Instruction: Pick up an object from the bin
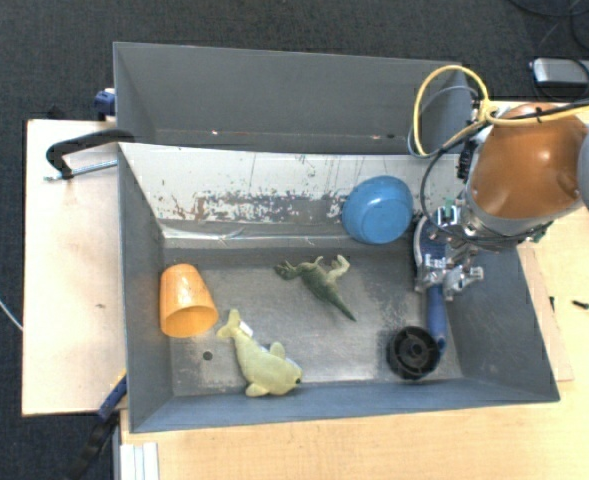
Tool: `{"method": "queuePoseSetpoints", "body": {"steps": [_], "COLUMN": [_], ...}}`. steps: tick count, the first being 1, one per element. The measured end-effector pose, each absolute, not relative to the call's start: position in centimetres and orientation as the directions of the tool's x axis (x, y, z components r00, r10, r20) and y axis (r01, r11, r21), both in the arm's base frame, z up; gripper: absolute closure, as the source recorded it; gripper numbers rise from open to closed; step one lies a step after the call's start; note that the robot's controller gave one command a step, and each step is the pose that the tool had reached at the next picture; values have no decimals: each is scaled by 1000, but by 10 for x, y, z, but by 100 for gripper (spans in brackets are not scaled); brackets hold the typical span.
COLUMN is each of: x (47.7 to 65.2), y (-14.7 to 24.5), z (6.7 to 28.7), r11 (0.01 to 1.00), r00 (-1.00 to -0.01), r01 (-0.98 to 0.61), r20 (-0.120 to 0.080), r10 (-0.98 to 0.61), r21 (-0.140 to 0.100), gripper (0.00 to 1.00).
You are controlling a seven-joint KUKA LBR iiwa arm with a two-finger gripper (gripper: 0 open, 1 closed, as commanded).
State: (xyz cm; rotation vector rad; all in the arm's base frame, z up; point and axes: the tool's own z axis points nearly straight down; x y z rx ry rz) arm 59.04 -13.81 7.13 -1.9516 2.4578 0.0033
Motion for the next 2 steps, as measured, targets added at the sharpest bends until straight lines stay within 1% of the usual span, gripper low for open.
{"method": "queuePoseSetpoints", "body": {"steps": [1,2], "x": [594,596], "y": [-104,-109], "z": [174,227], "r11": [233,241], "r00": [-233,-241], "r01": [-972,-970], "r20": [-4,-3], "r10": [-973,-970], "r21": [-12,-11], "gripper": [100,100]}}
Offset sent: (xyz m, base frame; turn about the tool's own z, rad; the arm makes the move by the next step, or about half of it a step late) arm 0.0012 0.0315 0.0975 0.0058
